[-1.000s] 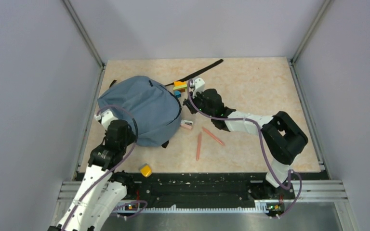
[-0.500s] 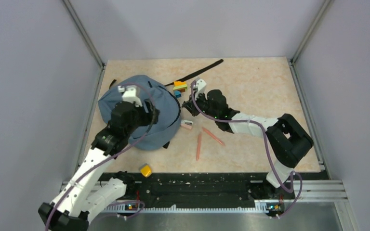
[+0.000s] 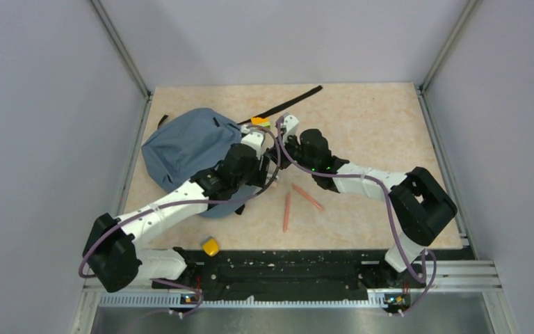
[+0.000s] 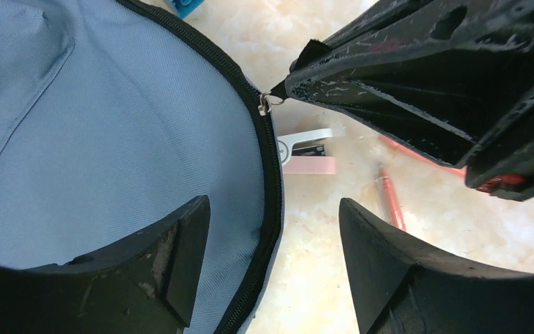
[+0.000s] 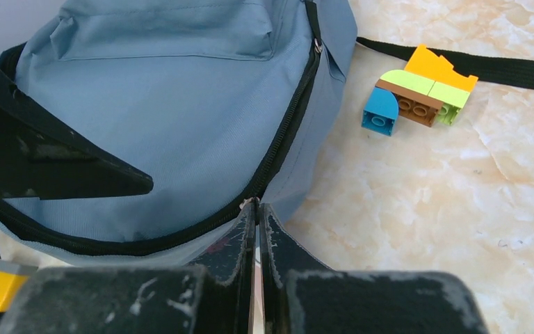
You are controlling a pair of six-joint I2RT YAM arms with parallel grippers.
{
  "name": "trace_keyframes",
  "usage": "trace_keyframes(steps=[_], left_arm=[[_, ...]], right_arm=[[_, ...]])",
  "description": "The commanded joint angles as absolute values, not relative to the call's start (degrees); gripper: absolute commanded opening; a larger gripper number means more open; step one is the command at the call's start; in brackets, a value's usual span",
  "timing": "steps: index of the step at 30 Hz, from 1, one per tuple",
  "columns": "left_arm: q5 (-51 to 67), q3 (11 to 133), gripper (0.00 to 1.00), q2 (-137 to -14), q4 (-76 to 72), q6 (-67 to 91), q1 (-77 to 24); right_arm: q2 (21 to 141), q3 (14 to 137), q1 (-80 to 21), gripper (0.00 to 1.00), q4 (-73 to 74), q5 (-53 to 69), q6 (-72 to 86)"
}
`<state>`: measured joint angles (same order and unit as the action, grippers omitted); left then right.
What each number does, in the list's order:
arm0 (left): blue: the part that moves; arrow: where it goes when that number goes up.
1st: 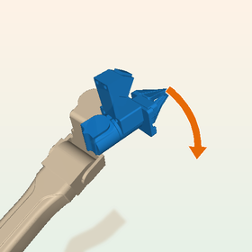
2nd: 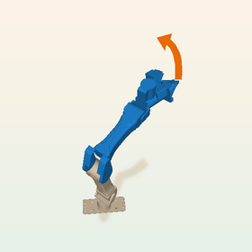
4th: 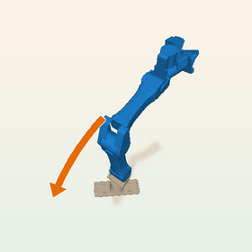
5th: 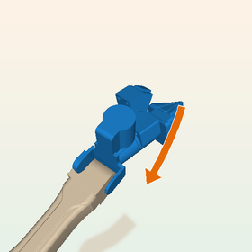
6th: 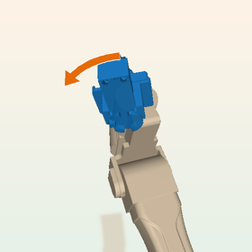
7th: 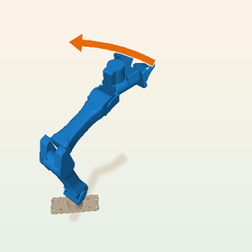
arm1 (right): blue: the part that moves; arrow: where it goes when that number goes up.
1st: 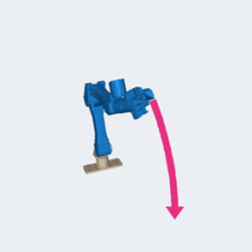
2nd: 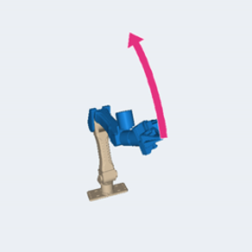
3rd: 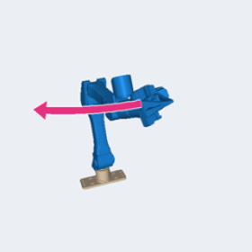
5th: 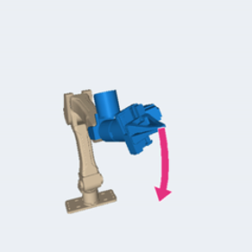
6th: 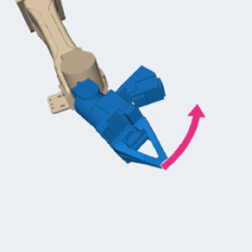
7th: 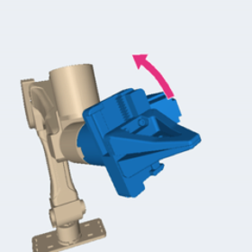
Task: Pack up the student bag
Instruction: Zip the student bag at the center of the board.
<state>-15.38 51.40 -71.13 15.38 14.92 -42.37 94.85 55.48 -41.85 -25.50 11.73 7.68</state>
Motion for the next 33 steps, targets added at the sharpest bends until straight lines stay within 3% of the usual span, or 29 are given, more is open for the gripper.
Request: trace_keyframes(steps=[1,11,19,28,33], left_arm=[[-24.0,54.2,0.73,-73.1,11.3,11.9,-44.7],[-31.8,57.2,0.71,-79.6,11.0,11.8,-45.3],[-33.2,58.1,0.60,-82.9,12.5,12.6,-45.3],[-34.2,56.8,0.40,-83.1,12.2,14.3,-45.3],[-34.7,55.7,0.21,-82.7,12.3,15.6,-45.3]], right_arm=[[90.9,55.8,-41.2,0.00,-27.7,12.3,7.4],[90.7,55.8,-41.1,0.00,-27.2,12.9,8.0],[90.8,55.9,-41.1,0.00,-27.2,12.9,8.0],[90.9,55.9,-41.1,0.00,-27.4,13.0,8.1],[91.1,55.9,-41.1,0.00,-27.4,13.1,8.2]])
